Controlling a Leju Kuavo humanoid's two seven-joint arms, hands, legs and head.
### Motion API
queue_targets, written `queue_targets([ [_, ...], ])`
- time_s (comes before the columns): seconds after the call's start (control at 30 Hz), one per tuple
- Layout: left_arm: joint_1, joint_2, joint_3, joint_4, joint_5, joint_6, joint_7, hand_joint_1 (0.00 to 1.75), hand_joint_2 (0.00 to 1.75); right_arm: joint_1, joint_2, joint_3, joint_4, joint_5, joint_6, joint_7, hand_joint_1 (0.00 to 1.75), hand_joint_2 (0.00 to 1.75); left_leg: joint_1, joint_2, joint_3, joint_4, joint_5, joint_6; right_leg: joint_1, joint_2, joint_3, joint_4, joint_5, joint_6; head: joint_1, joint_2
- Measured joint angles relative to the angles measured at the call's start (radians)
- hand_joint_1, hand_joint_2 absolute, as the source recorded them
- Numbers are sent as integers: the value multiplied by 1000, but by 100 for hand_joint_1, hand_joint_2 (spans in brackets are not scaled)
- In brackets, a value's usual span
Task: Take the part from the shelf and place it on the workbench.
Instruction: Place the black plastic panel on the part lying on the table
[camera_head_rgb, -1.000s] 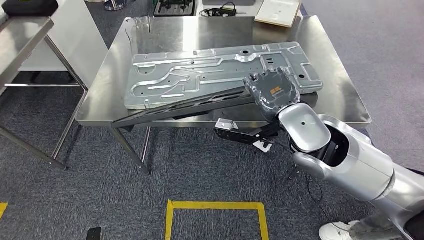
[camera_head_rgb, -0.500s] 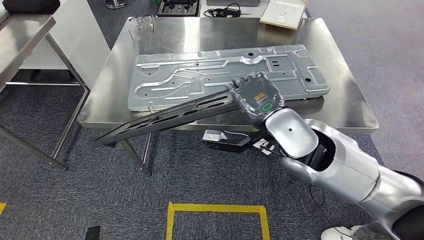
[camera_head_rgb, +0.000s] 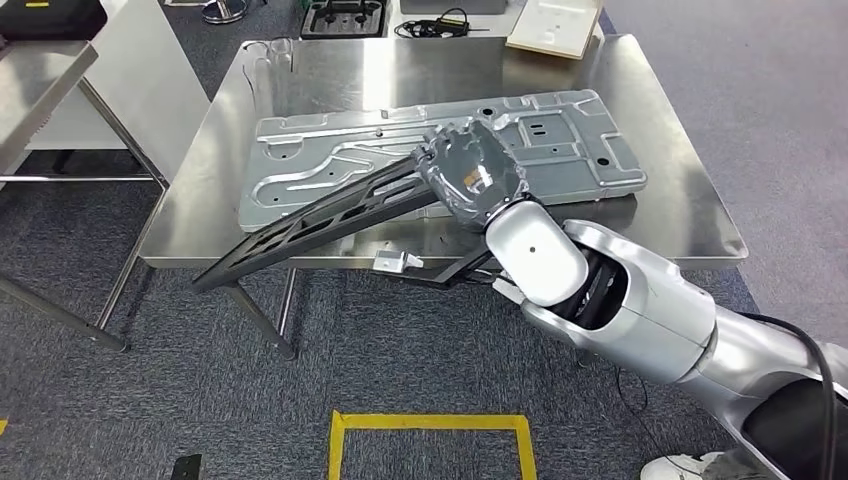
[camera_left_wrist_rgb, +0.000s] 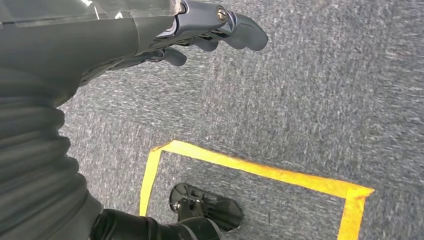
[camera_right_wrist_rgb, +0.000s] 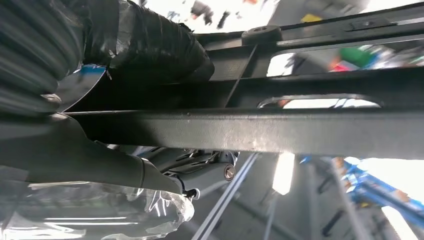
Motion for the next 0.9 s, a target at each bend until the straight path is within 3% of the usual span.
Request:
queue_targets([
  [0.1, 2, 0, -4, 0, -2, 0, 0, 0, 175, -26, -23, -4, 4, 34, 12, 11, 175, 175, -2, 0, 13, -20, -5, 14, 2, 1, 4, -5, -4, 16, 1, 0],
  [0.17, 5, 0, -5, 0, -2, -1, 0, 0, 175, -39, -44, -14, 4, 44, 23, 16, 175, 175, 3, 3, 24, -31, -4, 24, 3, 0, -6, 22, -23, 26, 2, 0],
  [0.27, 5, 0, -8, 0, -2, -2, -2, 0, 175, -57, -81, -30, -1, 50, 46, 22, 175, 175, 4, 5, 35, -36, -9, 39, 3, -1, -93, 193, -97, 34, 4, 0],
  [0.3, 5, 0, -10, 0, -2, -2, -3, 0, 175, -59, -94, -33, -2, 50, 54, 23, 175, 175, 3, 5, 37, -35, -12, 42, 2, -1, -123, 244, -110, 35, 4, 0],
  [0.33, 5, 0, -11, 0, -1, -3, -4, 0, 175, -59, -107, -36, -3, 50, 62, 24, 175, 175, 3, 4, 40, -34, -15, 43, 1, -1, -140, 264, -103, 37, 4, 0],
  [0.37, 6, 0, -13, 0, -1, -3, -5, 0, 175, -59, -121, -39, -4, 50, 68, 25, 175, 175, 4, 3, 44, -32, -19, 42, 0, -1, -138, 246, -78, 37, 4, 0],
  [0.43, 8, 0, -14, 0, 0, -3, -5, 0, 175, -60, -147, -47, -5, 52, 76, 26, 175, 175, 4, 0, 50, -23, -31, 37, -1, -2, -91, 127, -3, 34, 4, 0],
  [0.5, 8, 0, -15, 0, 0, -4, -4, 0, 175, -60, -169, -55, -7, 57, 80, 26, 175, 175, 0, -2, 49, -12, -42, 28, 1, -2, -47, 26, 32, 28, 4, 0],
  [0.6, 7, 1, -19, 0, 0, -4, 0, 0, 175, -56, -199, -60, -7, 67, 84, 25, 175, 175, -3, -1, 47, -11, -47, 16, 2, 2, -37, 4, 30, 15, 3, 0],
  [0.67, 7, 2, -19, 0, 0, -4, 6, 0, 175, -54, -217, -65, -7, 73, 83, 25, 175, 175, -2, 1, 38, 13, -65, 7, -2, 2, -32, -1, 30, 5, 2, 0],
  [0.73, 7, 2, -20, 0, 0, -4, 10, 0, 175, -49, -232, -71, -7, 78, 83, 26, 175, 175, -1, 3, -7, 107, -112, -3, -5, 2, -27, -4, 28, -2, 0, 0],
  [0.8, 7, 3, -21, 0, 1, -4, 12, 0, 175, -36, -245, -74, -7, 79, 82, 26, 175, 175, 1, 3, -74, 230, -151, -7, -5, 3, -24, -4, 25, -6, 0, 0],
  [0.83, 8, 3, -21, 0, 2, -4, 13, 0, 175, -28, -252, -75, -7, 80, 82, 25, 175, 175, 1, 3, -94, 259, -149, -7, -4, 3, -22, -4, 24, -7, 0, 0],
  [0.87, 8, 2, -21, 0, 3, -4, 13, 0, 175, -21, -259, -76, -7, 81, 81, 25, 175, 175, 1, 3, -97, 250, -128, -6, -4, 4, -18, -4, 21, -7, 0, 0],
  [0.9, 8, 3, -21, 0, 4, -4, 13, 0, 175, -15, -266, -77, -7, 81, 80, 25, 175, 175, 0, 3, -81, 204, -93, -2, -4, 5, -14, -4, 19, -7, 0, 0],
])
